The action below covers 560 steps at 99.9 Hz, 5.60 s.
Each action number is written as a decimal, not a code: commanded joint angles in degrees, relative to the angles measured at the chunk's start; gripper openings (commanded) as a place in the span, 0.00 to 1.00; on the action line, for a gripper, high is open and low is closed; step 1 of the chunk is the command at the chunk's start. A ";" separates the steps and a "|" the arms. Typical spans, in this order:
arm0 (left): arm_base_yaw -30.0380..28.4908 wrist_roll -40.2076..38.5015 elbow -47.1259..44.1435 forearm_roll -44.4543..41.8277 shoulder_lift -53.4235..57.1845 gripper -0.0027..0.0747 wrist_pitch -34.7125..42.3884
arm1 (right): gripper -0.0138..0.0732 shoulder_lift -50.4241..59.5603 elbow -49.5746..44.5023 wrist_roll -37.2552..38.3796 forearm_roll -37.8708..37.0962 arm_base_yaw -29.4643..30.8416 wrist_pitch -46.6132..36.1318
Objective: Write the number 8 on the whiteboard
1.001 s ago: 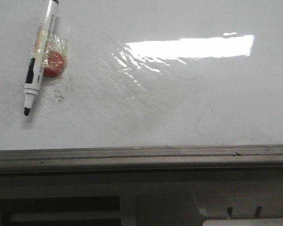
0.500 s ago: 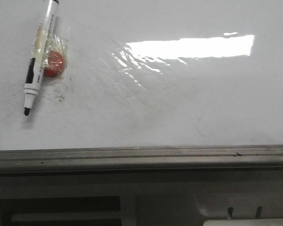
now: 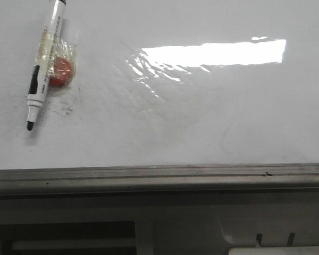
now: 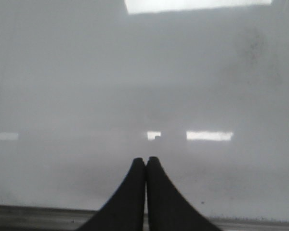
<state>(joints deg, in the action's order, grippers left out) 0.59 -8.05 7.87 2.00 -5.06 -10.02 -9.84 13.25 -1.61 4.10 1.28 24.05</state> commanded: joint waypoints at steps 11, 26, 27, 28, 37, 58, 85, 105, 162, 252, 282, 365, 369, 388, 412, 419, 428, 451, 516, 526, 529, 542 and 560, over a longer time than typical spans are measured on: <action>0.13 -0.39 2.40 0.02 -2.74 0.24 4.06 | 0.09 -3.04 2.73 0.06 -0.04 0.05 -4.25; 0.13 -0.39 2.40 1.25 -3.44 0.61 8.22 | 0.09 -3.04 2.73 0.06 -0.64 0.05 -5.55; 0.13 -0.39 2.40 1.46 -3.44 0.63 8.51 | 0.09 -3.04 2.73 0.06 -0.64 0.05 -5.73; 0.13 -0.39 2.40 1.98 -3.44 0.63 9.16 | 0.09 -3.04 2.73 0.06 -0.64 0.05 -5.73; 0.13 -0.39 2.40 1.56 -3.56 0.64 12.62 | 0.09 -3.04 2.73 0.06 -0.64 0.05 -5.62; 3.11 -0.39 2.40 -2.00 -7.01 0.64 16.65 | 0.09 -3.04 2.73 0.06 -0.28 0.05 -5.62; 19.50 -0.50 2.40 -2.53 -15.63 0.64 22.27 | 0.09 -3.04 2.73 0.06 -0.28 0.05 -5.73; 32.36 -0.50 2.40 -3.01 -24.59 0.60 26.78 | 0.09 -3.04 2.73 0.06 -0.28 0.05 -5.63; 37.90 -1.00 4.79 -2.00 -53.07 0.60 50.37 | 0.09 -3.04 2.73 0.06 -0.28 0.05 -3.97; 37.90 -1.00 6.45 -13.49 -60.43 0.01 50.82 | 0.09 -7.90 3.72 0.06 -0.15 -9.94 -6.13; 40.74 -4.66 7.33 -25.61 -60.29 0.01 50.82 | 0.09 -15.10 11.59 -9.70 3.51 -21.02 1.47; 44.88 -4.82 10.37 -37.85 -60.29 0.01 53.29 | 0.55 -42.70 27.34 -11.20 15.46 -49.06 -9.74; 44.88 -4.82 10.37 -37.85 -60.29 0.01 53.41 | 0.55 -44.15 27.57 -11.20 15.46 -49.72 -10.95; 44.88 -4.82 10.37 -38.32 -60.29 0.01 54.35 | 0.45 -47.72 27.57 -11.20 16.13 -50.98 -15.18; 44.88 -5.41 10.37 -37.59 -60.29 0.09 53.54 | 0.08 -48.08 27.57 -10.91 17.48 -50.98 -14.90; 44.88 -5.41 10.37 -37.59 -60.29 0.23 53.50 | 0.08 -48.08 27.57 -10.91 17.48 -50.98 -14.98; 44.88 -5.89 10.37 -37.59 -60.29 0.42 53.11 | 0.08 -48.08 27.57 -10.91 17.48 -50.98 -14.98; 44.66 -15.30 9.54 -33.81 -53.58 0.47 46.24 | 0.08 -48.08 27.69 -10.91 17.99 -50.27 -14.88; 37.95 -15.30 9.45 -24.90 -32.32 0.47 30.56 | 0.08 -56.34 45.68 -10.77 17.70 -34.30 -7.86; 37.95 -15.30 9.45 -24.90 -32.32 0.47 30.56 | 0.08 -58.89 46.91 -10.77 17.58 -33.44 -7.86; 37.95 -15.30 9.45 -24.90 -32.32 0.47 30.56 | 0.08 -59.77 46.91 -10.77 17.58 -33.44 -8.16; 37.95 -15.30 9.45 -24.90 -32.32 0.47 30.56 | 0.08 -62.11 46.91 -11.00 17.39 -33.44 -5.08; 37.95 -15.30 9.45 -24.90 -32.32 0.47 30.56 | 0.10 -60.31 46.68 -11.00 11.71 -32.64 -0.56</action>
<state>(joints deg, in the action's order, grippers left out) 38.61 -22.76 15.79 -24.10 -37.59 17.07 -71.89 58.66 -11.90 21.36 -32.75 24.39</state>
